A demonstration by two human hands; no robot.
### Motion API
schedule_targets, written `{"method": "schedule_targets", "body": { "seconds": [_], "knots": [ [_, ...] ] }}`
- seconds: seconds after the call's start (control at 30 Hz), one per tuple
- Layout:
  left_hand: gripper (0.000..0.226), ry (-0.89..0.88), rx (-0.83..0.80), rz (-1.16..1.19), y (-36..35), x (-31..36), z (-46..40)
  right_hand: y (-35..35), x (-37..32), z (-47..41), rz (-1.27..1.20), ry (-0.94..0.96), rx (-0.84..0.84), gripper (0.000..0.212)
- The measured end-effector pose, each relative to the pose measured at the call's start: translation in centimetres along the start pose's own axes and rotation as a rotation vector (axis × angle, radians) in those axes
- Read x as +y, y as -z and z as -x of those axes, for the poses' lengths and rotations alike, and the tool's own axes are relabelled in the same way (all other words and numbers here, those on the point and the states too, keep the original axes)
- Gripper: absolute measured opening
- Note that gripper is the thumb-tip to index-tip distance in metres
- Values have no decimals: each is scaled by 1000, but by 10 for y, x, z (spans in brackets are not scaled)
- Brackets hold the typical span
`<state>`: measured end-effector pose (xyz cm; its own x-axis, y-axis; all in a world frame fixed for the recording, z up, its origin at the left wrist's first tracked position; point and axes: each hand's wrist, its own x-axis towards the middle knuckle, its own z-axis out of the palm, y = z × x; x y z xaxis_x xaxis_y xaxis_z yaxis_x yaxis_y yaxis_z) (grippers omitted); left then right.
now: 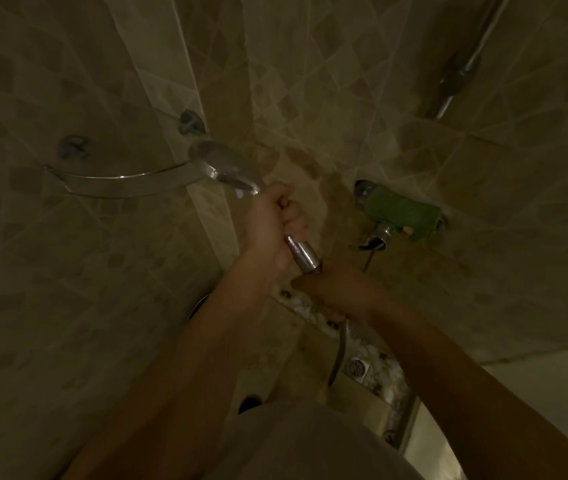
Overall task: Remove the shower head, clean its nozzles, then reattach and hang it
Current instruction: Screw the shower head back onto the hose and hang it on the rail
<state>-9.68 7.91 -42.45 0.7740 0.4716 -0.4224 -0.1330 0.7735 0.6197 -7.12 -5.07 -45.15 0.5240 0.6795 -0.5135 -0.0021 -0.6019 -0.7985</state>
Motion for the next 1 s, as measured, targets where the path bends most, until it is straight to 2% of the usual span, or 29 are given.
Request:
{"method": "schedule_targets", "body": {
  "seconds": [0.1, 0.17, 0.27, 0.37, 0.43, 0.5, 0.57, 0.63, 0.7, 0.8, 0.87, 0.93, 1.0],
  "knots": [
    [44, 70, -284, 102, 0, 10, 1, 6, -5, 7, -455, -77, -331, 45],
    [40, 51, -284, 27, -7, 13, 1, 6, -10, 8, -536, -71, -385, 49],
    [27, -162, -69, -259, -24, 12, 3, -2, -13, 5, -498, -20, -198, 42],
    [33, -386, 140, -353, -32, 6, -3, -5, -13, 0, -453, 37, -5, 39],
    [31, -369, 218, -383, -32, 5, -8, -2, -13, -4, -328, 49, 140, 35],
    [24, -279, 230, -372, -31, 2, -11, 1, -11, -7, -153, 61, 267, 29],
    [20, -222, 279, -313, -32, -1, -12, 0, -8, -7, -7, 92, 292, 28],
    [29, -170, 320, -214, -29, -1, -11, -5, -4, -5, 7, 103, 265, 33],
    [38, -87, 217, -137, -20, 1, -11, -6, -1, -3, -147, 53, 179, 33],
    [48, 65, -218, 56, -4, 7, -7, 2, 0, 2, -444, -28, -125, 29],
    [46, 124, -412, 132, 2, 9, -6, 6, 0, 4, -532, -41, -287, 30],
    [37, 127, -389, 61, 0, 10, -5, 6, 1, 4, -509, -35, -259, 34],
    [24, 120, -234, -64, -8, 12, -5, 5, -1, 2, -385, -1, -67, 40]
  ]
}}
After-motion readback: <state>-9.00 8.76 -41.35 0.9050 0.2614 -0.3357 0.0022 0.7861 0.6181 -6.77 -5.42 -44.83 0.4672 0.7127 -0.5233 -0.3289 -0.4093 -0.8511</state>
